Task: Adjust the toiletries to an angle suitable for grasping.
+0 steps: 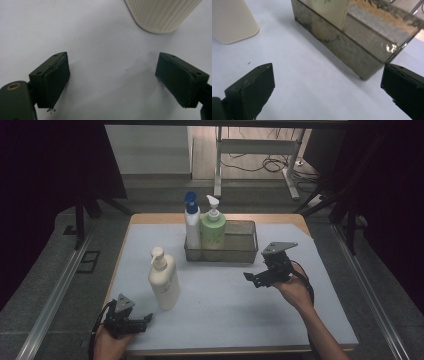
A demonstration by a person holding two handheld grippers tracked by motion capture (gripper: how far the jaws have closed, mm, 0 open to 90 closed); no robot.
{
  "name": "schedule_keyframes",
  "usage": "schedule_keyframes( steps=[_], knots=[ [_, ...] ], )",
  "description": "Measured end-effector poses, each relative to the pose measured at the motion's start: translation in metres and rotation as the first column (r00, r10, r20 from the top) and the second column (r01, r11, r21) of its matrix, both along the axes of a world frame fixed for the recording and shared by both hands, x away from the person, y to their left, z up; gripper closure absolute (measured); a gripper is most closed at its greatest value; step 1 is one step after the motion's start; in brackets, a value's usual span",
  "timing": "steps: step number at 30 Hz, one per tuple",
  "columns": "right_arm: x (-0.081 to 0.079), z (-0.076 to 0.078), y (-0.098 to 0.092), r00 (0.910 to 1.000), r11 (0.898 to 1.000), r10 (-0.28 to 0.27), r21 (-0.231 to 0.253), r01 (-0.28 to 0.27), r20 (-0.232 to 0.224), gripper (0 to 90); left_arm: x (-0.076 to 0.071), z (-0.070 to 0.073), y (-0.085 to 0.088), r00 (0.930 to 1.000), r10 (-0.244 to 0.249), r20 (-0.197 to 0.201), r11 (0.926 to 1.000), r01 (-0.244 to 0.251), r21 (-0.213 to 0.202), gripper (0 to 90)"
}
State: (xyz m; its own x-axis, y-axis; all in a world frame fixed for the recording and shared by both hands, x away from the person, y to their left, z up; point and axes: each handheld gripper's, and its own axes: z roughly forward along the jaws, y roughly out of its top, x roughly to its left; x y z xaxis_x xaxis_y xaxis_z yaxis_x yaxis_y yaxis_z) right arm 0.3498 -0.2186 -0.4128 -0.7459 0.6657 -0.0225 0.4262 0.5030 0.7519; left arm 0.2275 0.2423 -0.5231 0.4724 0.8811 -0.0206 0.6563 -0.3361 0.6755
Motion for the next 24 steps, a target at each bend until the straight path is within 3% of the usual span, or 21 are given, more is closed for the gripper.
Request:
schedule_keyframes(
  steps=[7, 15, 24],
  knots=[
    [-0.017, -0.011, -0.016, 0.9991, 0.999, -0.042, 0.028, 0.042, -0.006, 0.0, 0.0, 0.0, 0.0, 1.0, 0.0, 0.0, 1.0, 0.0, 0.0, 12.2],
    [-0.035, -0.034, -0.027, 0.998, 0.998, -0.062, 0.007, 0.062, -0.015, 0.0, 0.0, 0.0, 0.0, 1.0, 0.0, 0.001, 1.0, 0.0, 0.0, 12.3],
    [-0.049, -0.06, -0.038, 0.9948, 0.996, -0.089, 0.018, 0.09, -0.049, 0.0, 0.0, 0.0, 0.0, 1.0, 0.0, 0.0, 1.0, 0.0, 0.002, 12.2]
  ],
)
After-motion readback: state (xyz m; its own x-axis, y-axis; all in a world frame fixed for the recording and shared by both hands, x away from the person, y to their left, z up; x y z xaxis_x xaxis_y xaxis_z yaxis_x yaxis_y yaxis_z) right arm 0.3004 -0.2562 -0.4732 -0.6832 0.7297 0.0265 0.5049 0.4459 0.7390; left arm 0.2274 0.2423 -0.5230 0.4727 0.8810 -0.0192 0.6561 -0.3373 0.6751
